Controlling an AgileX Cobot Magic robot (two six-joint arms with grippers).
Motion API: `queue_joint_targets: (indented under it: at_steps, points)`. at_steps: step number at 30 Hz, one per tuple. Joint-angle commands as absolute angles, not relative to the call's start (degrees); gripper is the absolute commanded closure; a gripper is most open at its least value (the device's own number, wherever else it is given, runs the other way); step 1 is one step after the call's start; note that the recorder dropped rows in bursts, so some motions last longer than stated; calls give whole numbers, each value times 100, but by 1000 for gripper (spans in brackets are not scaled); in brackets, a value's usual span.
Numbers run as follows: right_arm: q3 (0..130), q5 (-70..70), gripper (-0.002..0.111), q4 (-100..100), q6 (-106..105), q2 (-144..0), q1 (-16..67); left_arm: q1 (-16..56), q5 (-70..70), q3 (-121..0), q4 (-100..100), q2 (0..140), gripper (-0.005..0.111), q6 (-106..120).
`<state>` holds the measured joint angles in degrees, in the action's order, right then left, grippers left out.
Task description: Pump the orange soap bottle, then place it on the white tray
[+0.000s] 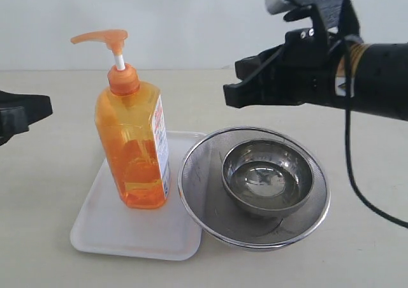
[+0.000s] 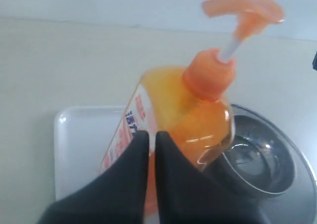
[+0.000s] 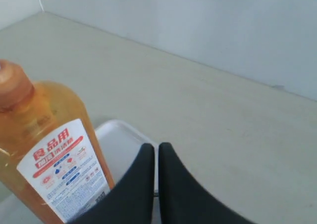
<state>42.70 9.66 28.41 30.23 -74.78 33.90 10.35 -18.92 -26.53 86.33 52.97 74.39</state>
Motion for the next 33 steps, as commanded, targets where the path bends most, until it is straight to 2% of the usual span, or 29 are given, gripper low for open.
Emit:
queue_joint_targets:
  at_steps: [1,11,16,23,33]
  points:
    - [3967,717,108,2678,3011,-6716,3364,1043,-2012,-2261,8797,4395,102,7396]
    - [2829,625,108,2583,3098,-5092,3364,1043,-2320,-1307,9417,2625,102,7506]
    - [2731,-291,108,2561,3624,-4580,3364,1043,-2784,-831,9403,2135,102,7496]
    - [2731,-1575,108,2561,3705,-4339,3364,1043,-4189,-463,9358,1983,102,7496]
    - [2731,-1848,108,2572,3720,-4339,3364,1043,-4198,-426,9357,1983,102,7496]
